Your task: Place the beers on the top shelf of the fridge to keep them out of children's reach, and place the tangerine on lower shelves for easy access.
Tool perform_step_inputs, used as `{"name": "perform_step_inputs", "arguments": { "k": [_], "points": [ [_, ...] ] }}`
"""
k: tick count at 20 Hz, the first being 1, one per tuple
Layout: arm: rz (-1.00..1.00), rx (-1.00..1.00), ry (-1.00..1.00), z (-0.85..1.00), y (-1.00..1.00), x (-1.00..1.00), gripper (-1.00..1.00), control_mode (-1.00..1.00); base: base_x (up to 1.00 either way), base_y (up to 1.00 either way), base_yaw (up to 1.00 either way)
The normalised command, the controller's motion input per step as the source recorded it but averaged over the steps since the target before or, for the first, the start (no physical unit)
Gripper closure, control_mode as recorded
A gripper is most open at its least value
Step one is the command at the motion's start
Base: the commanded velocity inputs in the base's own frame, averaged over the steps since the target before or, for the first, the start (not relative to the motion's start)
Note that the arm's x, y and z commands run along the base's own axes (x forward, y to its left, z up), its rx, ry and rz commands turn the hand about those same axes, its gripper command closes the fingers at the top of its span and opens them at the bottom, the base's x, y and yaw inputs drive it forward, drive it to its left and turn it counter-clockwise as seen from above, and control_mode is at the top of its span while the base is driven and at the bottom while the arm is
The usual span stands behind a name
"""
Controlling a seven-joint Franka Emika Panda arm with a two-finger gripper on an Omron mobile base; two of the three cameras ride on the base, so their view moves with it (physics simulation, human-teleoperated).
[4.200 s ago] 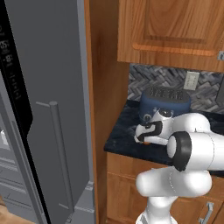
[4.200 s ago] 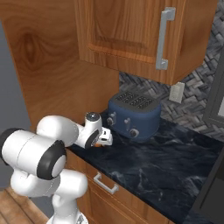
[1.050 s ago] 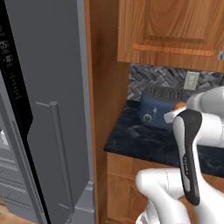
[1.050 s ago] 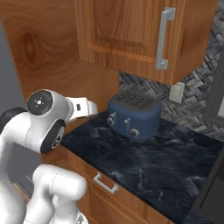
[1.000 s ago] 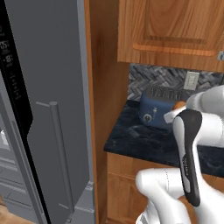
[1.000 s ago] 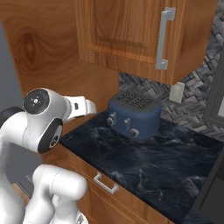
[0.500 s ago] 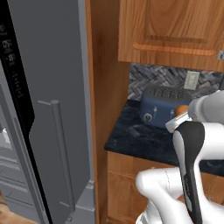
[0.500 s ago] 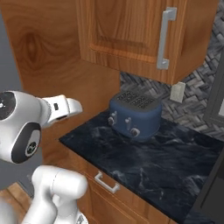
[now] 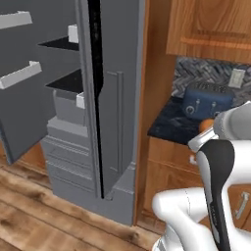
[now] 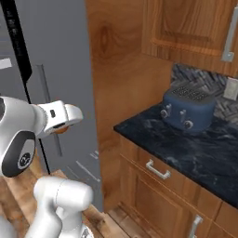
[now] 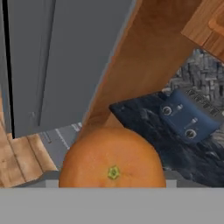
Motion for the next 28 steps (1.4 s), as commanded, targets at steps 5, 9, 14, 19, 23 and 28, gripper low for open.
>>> {"name": "perform_step_inputs", "arguments": {
  "k": [5,9,14,19,23,28],
  "points": [
    [0.00,0.00,0.00,0.00,0.00,0.00,1.00,1.00,-0.41,0.44,0.51],
    [0.00,0.00,0.00,0.00,0.00,0.00,1.00,1.00,-0.02,0.63,0.24],
    [0.00,0.00,0.00,0.00,0.00,0.00,1.00,1.00,0.10,0.89,0.03],
    [0.00,0.00,0.00,0.00,0.00,0.00,1.00,1.00,0.11,1.00,-0.01],
    [0.00,0.00,0.00,0.00,0.00,0.00,1.00,1.00,0.17,1.00,-0.11],
    [0.00,0.00,0.00,0.00,0.00,0.00,1.00,1.00,0.14,0.76,-0.43]
  ]
}}
